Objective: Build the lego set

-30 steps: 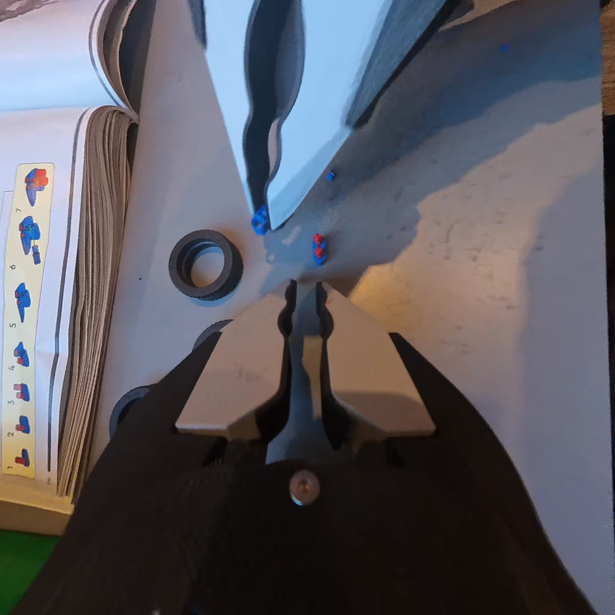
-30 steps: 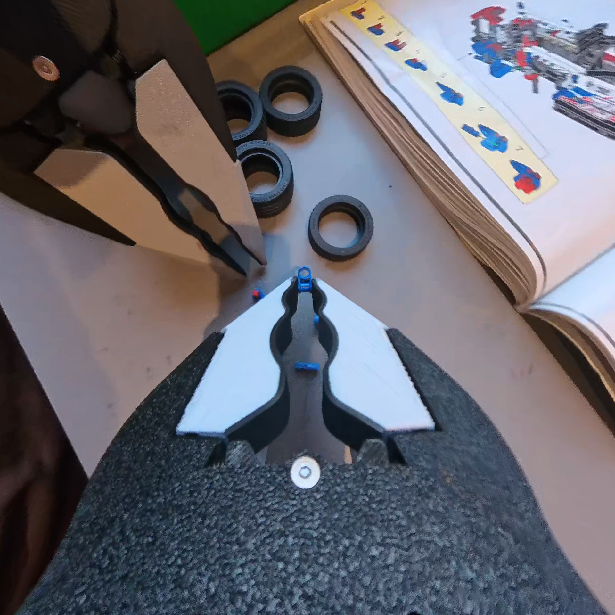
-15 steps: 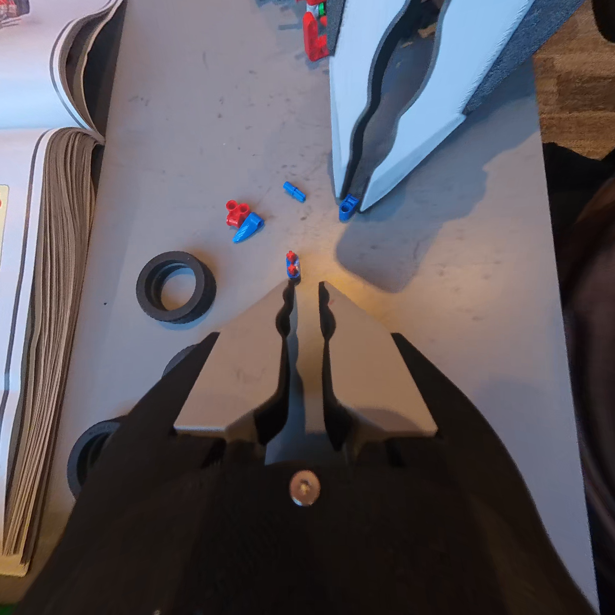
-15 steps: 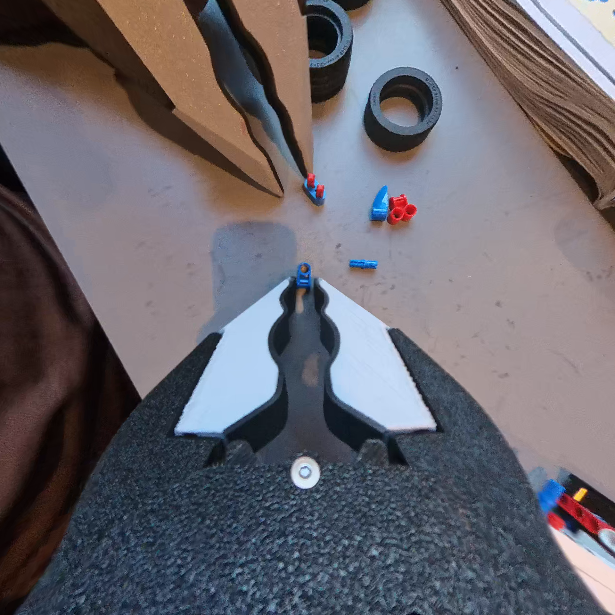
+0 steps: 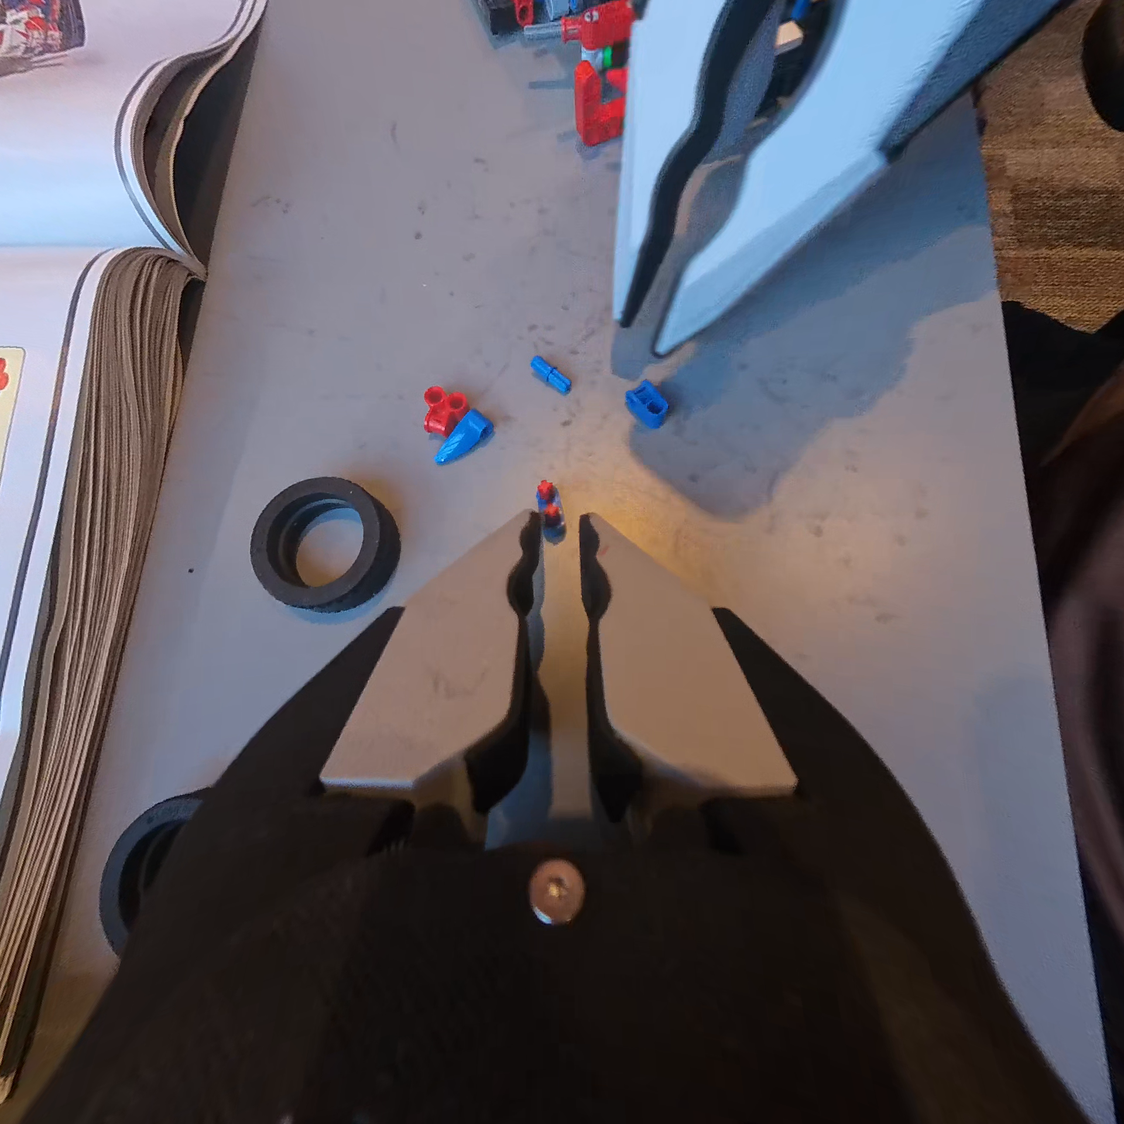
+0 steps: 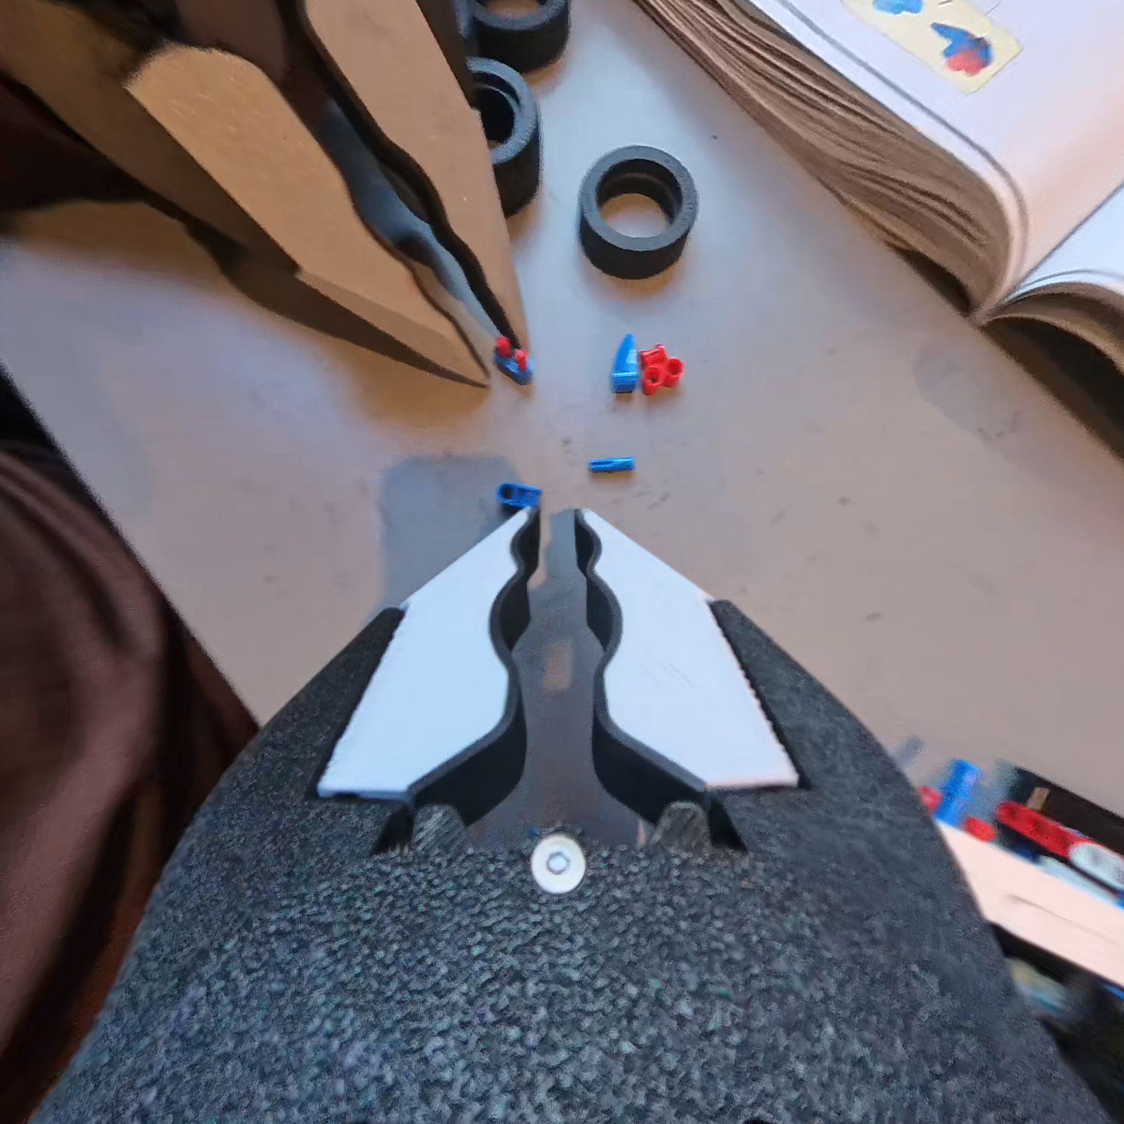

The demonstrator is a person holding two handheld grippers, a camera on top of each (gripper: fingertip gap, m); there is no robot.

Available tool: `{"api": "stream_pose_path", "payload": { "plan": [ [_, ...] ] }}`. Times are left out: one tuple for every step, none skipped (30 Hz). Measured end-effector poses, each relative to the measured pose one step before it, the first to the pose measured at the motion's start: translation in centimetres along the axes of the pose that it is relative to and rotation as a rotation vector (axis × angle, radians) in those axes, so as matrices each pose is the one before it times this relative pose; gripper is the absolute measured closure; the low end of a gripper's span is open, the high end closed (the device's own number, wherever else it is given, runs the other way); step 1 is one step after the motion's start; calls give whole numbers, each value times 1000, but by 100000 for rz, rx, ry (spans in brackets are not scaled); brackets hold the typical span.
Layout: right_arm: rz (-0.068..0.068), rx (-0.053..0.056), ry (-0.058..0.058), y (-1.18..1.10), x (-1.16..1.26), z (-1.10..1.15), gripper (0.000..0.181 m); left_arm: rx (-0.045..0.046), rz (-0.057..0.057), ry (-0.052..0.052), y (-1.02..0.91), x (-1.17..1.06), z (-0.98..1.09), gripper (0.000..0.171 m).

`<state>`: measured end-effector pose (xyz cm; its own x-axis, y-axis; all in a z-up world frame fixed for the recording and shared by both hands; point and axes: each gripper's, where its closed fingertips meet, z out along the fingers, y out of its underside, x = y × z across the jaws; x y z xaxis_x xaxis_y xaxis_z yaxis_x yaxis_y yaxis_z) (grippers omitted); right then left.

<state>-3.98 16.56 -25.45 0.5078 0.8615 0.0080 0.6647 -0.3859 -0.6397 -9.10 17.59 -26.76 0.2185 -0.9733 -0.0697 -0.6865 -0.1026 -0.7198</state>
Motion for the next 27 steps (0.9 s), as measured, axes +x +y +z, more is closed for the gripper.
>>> {"api": "stream_pose_path", "payload": {
  "plan": [
    [2925, 1046, -3127, -3, -605, -156, 165, -25, 13, 480, -11, 64, 28, 164],
    [1947, 183, -1096, 71, -318, -6, 161, -55, -5, 311, -19, 55, 38, 166],
    [772, 67, -52, 47, -192, 124, 160, -14, 24, 74, -38, 31, 39, 167],
    [152, -31, 199, 0, -142, 212, 160, -10, 149, -210, -23, 1, 35, 167],
    [-63, 47, 308, -47, -68, 271, 159, 19, 273, -188, -18, 10, 12, 167],
    [25, -58, -38, -39, -70, 304, 159, 35, 240, -129, -7, 16, -1, 167],
    [188, -632, -80, 43, 11, 320, 159, 20, 53, -36, 5, 2, 6, 167],
    [0, -782, 29, 82, 69, 289, 160, 3, -142, 32, -3, -8, -10, 167],
    [-613, -433, -405, 30, -6, 241, 163, 8, -207, -40, 11, -15, -9, 166],
    [-1101, 22, -520, -21, -48, 163, 165, 23, -305, -165, 5, -57, -16, 166],
    [-1067, 518, 194, -99, 81, 59, 165, 14, -382, 58, 14, -20, -10, 165],
    [-537, 129, -365, -54, 37, 48, 166, 12, -382, 248, 12, -6, -22, 164],
    [232, -107, -719, -17, 15, 36, 166, -1, -326, 146, 29, -16, -25, 163],
    [409, 175, -833, -63, 0, 7, 166, -23, -188, -36, 28, -20, -25, 162],
    [-66, 489, -710, -110, -14, -30, 166, -35, 38, -164, 33, -28, -46, 162],
    [-868, 857, -595, -170, -62, -78, 166, -47, 207, -237, 36, -40, -49, 161],
    [-1682, 1100, -201, -235, -52, -106, 166, -145, 176, -392, 50, -60, -56, 159],
    [-2194, 1025, 860, -257, 55, -150, 166, -311, 82, -743, 55, -133, -76, 157],
    [-2369, 398, 1135, -177, 112, -127, 166, -316, 64, -481, 62, -107, -80, 154],
    [-2475, -83, 757, -134, 67, -104, 166, -255, -44, -118, 59, -67, -108, 154],
    [-2697, 209, 1133, -178, 117, -116, 166, 347, -176, -171, -40, -83, -148, 153],
    [-2905, 439, 1522, -204, 150, -132, 166, 974, -388, 79, -152, -51, -195, 154],
    [-2997, 650, 1474, -258, 118, -150, 166, 1560, -771, 187, -285, -45, -247, 153],
    [-2865, 886, 1341, -305, 89, -147, 166, 2050, -949, 657, -371, 18, -289, 153],
    [-2665, 950, 1572, -304, 122, -150, 166, 2235, -1066, 736, -397, 23, -301, 153],
    [-2626, 1318, 1905, -361, 172, -176, 166, 2329, -1232, 944, -398, 35, -290, 153],
    [-2657, 1850, 1538, -434, 113, -172, 166, 2579, -1667, 1477, -425, 67, -284, 153]
  ]
}}
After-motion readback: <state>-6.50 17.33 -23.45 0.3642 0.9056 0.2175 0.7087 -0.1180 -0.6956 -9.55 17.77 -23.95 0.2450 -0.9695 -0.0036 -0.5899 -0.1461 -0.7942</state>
